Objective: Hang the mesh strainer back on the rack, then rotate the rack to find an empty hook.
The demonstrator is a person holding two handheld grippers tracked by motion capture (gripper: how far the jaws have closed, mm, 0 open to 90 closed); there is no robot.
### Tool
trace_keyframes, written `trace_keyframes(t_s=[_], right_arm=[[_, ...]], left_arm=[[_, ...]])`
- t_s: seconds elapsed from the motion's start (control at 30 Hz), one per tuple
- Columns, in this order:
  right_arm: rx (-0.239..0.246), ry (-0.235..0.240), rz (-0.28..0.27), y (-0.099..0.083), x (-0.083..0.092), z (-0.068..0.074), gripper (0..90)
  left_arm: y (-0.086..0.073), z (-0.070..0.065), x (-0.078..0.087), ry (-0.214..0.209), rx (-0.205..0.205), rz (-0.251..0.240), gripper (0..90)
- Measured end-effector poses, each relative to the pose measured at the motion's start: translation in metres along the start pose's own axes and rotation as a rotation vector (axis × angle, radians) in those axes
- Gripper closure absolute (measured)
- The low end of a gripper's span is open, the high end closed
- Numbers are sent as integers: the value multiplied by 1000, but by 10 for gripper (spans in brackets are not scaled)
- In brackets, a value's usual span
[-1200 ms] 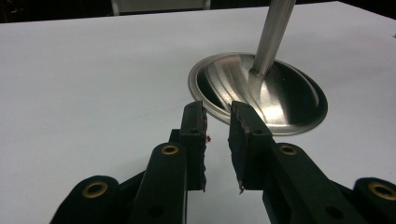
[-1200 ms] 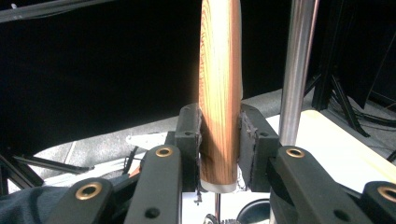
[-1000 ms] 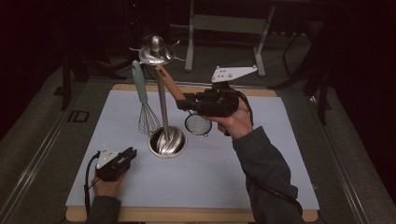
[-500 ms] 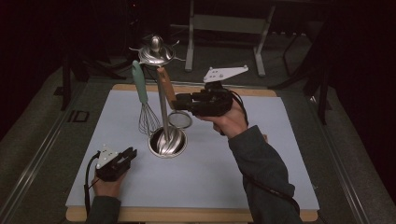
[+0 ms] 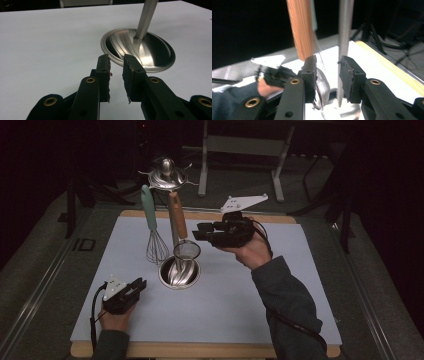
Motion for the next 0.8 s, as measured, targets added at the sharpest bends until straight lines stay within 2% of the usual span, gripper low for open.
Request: trace_keyframes(t_s=[0.07, 0.47, 0.7, 0.8], right_arm=[[13, -30, 24, -4, 4, -2, 659], [33, -94, 70, -19, 17, -11, 658], [22, -130, 102, -33, 25, -18, 657], [18, -144, 115, -39, 29, -22, 653]], left_arm=[[0, 0, 0, 1, -1, 4, 753], [0, 0, 0, 1, -1, 1, 753], [2, -1, 1, 3, -6, -12, 760], [6, -2, 3, -24, 22, -31, 811]])
Point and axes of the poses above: each handheld gripper's, and its own axes: x roughly backward along the jaws, y roughly out of its top, z roughly to its left, the point moved 1 cm from there along -x, roughly forward along the jaws, and after that the axes turned 14 degrees about -z, right-handed, at the moved point
